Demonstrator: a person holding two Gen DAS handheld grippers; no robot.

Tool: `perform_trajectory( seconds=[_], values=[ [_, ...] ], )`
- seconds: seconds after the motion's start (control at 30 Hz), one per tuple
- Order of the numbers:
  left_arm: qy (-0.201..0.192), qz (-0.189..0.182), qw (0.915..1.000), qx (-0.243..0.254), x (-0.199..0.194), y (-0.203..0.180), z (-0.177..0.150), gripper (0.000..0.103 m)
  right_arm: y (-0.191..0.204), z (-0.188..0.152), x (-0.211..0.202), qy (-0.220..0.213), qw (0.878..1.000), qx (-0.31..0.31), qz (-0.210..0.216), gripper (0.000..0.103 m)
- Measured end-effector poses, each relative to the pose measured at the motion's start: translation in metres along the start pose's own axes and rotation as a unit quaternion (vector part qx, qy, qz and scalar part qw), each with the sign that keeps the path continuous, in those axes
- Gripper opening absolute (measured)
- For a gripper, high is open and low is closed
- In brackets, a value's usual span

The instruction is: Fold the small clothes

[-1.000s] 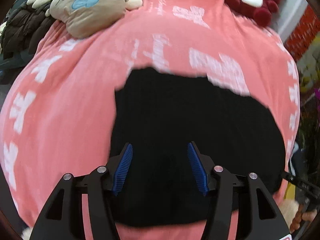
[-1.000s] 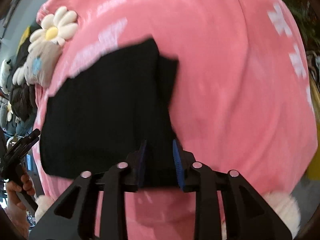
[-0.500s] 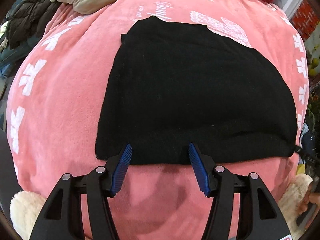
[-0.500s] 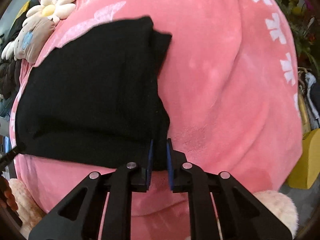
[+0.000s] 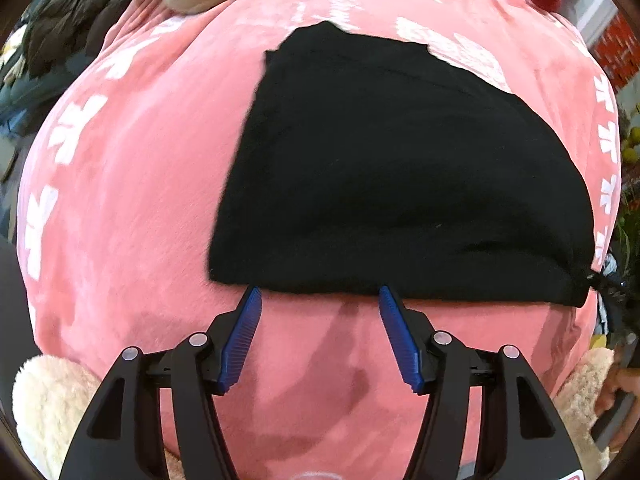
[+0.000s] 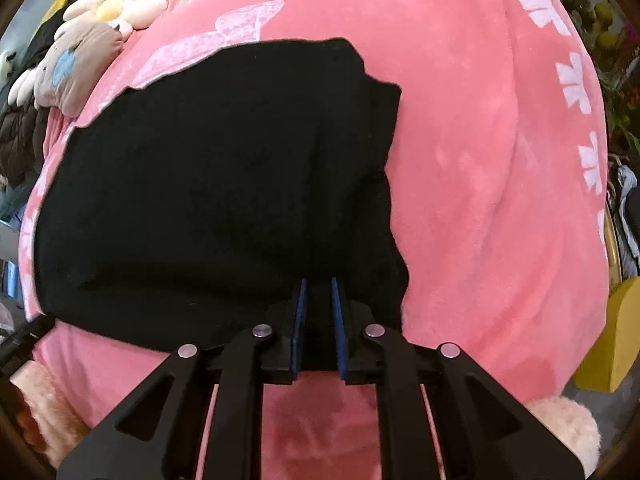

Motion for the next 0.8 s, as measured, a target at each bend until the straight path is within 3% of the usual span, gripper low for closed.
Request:
perform_trajectory(
  seconds=[0.13, 0.2, 0.27, 0.37, 0.43, 0.5, 0.57, 0.63, 0.7, 0.73, 0.77, 0.8],
  values=[
    [-0.002, -0.018, 0.9991, -0.038, -0.001, 0.024, -0.005, 0.059, -0.011, -0.001, -0.021, -0.026, 0.999, 0.024, 0.006, 0.019],
    [-0.004, -0.028, 0.9975, -0.065, 0.000, 0.035, -0.005, 0.062, -0.024, -0.008, -0.021, -0.023, 0.999, 0.036, -0.001, 0.043],
    [0.000, -0.049, 0.9930, -0.107, 0.002, 0.048, -0.002, 0.064, -0.034, -0.015, -0.017, -0.012, 0.999, 0.048, 0.000, 0.046],
    [0.015, -0.104, 0.9797, -0.171, 0.009, 0.061, 0.004, 0.065, -0.040, -0.026, -0.012, -0.006, 0.997, 0.080, 0.024, 0.046],
    [0.027, -0.140, 0.9658, -0.217, 0.017, 0.067, 0.010, 0.066, -0.039, -0.028, -0.011, -0.012, 0.994, 0.095, 0.044, 0.048],
    [0.047, -0.165, 0.9519, -0.254, 0.027, 0.069, 0.014, 0.068, -0.040, -0.028, -0.009, -0.015, 0.993, 0.104, 0.054, 0.057],
    [0.071, -0.174, 0.9387, -0.289, 0.037, 0.070, 0.015, 0.068, -0.037, -0.026, -0.004, -0.011, 0.992, 0.110, 0.066, 0.058],
    [0.063, -0.183, 0.9342, -0.300, 0.036, 0.069, 0.018, 0.074, -0.037, -0.026, 0.005, -0.005, 0.991, 0.118, 0.064, 0.059],
    [0.054, -0.189, 0.9340, -0.298, 0.035, 0.066, 0.020, 0.073, -0.038, -0.027, 0.010, 0.000, 0.990, 0.126, 0.066, 0.059],
    [0.051, -0.198, 0.9328, -0.297, 0.035, 0.064, 0.021, 0.070, -0.037, -0.028, 0.012, -0.002, 0.990, 0.128, 0.066, 0.059],
    [0.049, -0.208, 0.9317, -0.294, 0.033, 0.063, 0.022, 0.051, -0.037, -0.028, 0.013, -0.006, 0.990, 0.128, 0.066, 0.060],
    [0.055, -0.231, 0.9272, -0.290, 0.034, 0.058, 0.023, 0.016, -0.036, -0.028, 0.013, -0.008, 0.990, 0.127, 0.068, 0.060]
  ],
)
Point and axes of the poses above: each gripper's, at about its wrist camera, not at the fingertips, and x roughly the way its jaws point, y to its left, z to its top, the point moved 6 cm from there along x, roughly the way its jaws point, and after that the axes turned 13 degrees about z, right-handed, at the moved point
